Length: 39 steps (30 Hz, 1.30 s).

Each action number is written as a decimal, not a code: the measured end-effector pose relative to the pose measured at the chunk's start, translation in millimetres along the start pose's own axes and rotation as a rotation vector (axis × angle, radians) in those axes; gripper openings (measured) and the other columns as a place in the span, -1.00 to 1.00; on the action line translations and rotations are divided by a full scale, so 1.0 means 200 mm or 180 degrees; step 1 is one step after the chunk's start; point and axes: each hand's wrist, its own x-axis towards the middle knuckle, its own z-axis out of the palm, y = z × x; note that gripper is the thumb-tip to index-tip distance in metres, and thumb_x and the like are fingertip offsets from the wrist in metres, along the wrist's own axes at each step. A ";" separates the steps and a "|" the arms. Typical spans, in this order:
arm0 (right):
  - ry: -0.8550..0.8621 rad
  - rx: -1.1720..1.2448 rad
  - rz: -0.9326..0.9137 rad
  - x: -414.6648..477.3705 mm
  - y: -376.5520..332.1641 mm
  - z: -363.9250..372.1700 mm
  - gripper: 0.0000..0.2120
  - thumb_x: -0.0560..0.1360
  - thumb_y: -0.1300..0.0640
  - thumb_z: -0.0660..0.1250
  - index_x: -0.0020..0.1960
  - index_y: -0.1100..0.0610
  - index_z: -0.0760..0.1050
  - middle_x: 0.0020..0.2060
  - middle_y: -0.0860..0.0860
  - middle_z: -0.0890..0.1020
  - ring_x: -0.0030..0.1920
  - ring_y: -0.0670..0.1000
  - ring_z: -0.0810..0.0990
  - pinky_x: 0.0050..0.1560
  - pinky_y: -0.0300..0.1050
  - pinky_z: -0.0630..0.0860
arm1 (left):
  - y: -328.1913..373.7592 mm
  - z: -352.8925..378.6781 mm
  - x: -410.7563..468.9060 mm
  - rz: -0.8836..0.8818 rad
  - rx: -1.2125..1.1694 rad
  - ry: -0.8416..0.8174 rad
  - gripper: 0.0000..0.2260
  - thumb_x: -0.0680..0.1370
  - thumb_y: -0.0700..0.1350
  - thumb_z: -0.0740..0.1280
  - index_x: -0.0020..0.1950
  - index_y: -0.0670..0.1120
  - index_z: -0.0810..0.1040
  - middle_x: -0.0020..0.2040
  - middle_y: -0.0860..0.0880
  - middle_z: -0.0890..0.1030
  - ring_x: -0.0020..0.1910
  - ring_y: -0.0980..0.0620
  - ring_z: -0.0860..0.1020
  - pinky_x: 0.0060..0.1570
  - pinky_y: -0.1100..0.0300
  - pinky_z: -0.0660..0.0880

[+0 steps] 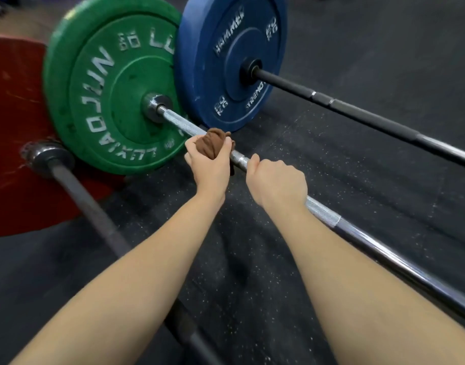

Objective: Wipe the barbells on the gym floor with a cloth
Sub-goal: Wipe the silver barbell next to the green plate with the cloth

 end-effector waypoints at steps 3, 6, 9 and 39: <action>-0.0057 0.0076 0.0016 0.02 0.00 0.00 -0.66 0.63 0.22 0.02 0.36 0.11 0.36 -0.32 0.03 0.41 -0.38 0.12 0.41 -0.38 -0.02 0.29 | 0.03 -0.02 0.10 0.0080 0.0260 0.0033 -0.61 0.52 -0.05 0.52 0.19 0.02 0.37 0.20 -0.05 0.38 -0.03 0.22 0.48 0.01 0.30 0.42; -0.0017 -0.0025 0.0075 0.03 0.01 0.03 -0.65 0.66 0.13 -0.06 0.19 0.10 0.49 -0.39 0.02 0.40 -0.45 0.09 0.34 -0.44 -0.03 0.15 | 0.09 -0.05 0.28 0.0084 0.0561 0.0218 -0.59 0.52 -0.07 0.51 0.22 -0.01 0.34 0.24 -0.11 0.35 -0.08 0.19 0.45 0.04 0.30 0.39; 0.0008 -0.0017 0.0193 0.04 0.01 0.04 -0.53 0.70 0.00 -0.13 -0.06 0.11 0.50 -0.43 0.01 0.41 -0.47 0.09 0.33 -0.35 -0.04 0.24 | 0.14 -0.06 0.41 -0.0129 0.0742 0.0294 -0.51 0.53 -0.01 0.50 0.34 -0.04 0.33 0.24 -0.12 0.33 0.00 0.02 0.45 0.10 0.25 0.37; 0.0255 0.0136 0.0375 0.04 -0.01 0.07 -0.46 0.71 -0.10 -0.12 -0.22 0.12 0.45 -0.45 0.00 0.41 -0.43 0.10 0.34 -0.26 -0.02 0.26 | -0.03 0.01 0.18 -0.0041 -0.0069 0.0203 -0.62 0.54 -0.20 0.47 0.18 -0.04 0.30 0.15 -0.05 0.33 -0.06 0.23 0.45 -0.08 0.51 0.44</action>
